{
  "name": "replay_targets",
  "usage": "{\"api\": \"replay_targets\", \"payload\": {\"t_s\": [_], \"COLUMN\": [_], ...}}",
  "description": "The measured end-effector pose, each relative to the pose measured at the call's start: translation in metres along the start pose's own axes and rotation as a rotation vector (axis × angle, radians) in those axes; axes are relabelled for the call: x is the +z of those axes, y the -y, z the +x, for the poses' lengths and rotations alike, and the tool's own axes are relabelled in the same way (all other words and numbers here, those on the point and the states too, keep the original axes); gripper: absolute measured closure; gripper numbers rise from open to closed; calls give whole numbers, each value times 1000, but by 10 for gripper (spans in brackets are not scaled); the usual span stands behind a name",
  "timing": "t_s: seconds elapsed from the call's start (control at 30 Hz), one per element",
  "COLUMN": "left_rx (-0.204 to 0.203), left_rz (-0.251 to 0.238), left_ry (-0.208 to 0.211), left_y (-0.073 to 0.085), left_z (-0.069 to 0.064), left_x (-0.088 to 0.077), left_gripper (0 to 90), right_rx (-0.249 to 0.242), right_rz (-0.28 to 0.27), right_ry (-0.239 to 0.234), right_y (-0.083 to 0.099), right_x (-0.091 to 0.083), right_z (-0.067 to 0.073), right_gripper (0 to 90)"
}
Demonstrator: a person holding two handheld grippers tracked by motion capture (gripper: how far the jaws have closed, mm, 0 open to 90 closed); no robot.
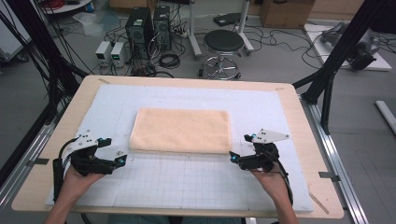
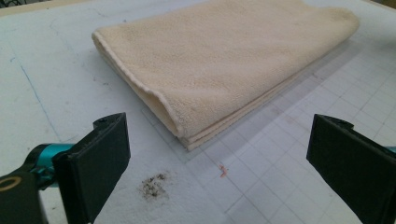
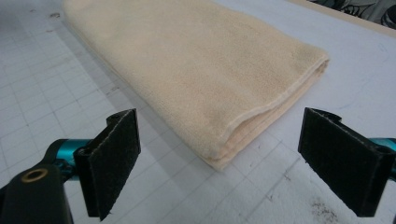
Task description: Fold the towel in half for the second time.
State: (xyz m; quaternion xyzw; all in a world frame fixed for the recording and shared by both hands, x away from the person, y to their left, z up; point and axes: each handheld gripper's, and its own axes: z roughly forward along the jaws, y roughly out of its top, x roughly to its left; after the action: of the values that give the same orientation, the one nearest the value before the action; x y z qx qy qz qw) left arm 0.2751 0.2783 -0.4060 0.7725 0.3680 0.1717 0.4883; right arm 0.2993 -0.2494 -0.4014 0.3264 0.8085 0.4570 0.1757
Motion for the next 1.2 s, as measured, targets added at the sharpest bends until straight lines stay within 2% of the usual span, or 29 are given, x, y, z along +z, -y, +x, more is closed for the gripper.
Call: {"api": "replay_targets", "payload": {"t_s": [0.23, 0.3, 0.47, 0.73, 1.2], "left_rx": [-6, -9, 19, 27, 25], "left_rz": [-9, -1, 15, 20, 29], "left_ry": [-10, -15, -21, -23, -28], "left_y": [4, 4, 5, 9, 18], "left_z": [-3, -5, -12, -19, -22], "left_x": [-7, -8, -9, -15, -25], "left_gripper": [58, 23, 17, 17, 17], "right_rx": [9, 5, 6, 13, 29], "right_rz": [-7, -10, -17, -22, -29], "right_ry": [7, 5, 7, 16, 16], "right_y": [6, 8, 10, 16, 28], "right_x": [-9, -11, -15, -25, -39], "right_z": [4, 5, 8, 13, 17], "right_gripper": [122, 122, 121, 120, 117]}}
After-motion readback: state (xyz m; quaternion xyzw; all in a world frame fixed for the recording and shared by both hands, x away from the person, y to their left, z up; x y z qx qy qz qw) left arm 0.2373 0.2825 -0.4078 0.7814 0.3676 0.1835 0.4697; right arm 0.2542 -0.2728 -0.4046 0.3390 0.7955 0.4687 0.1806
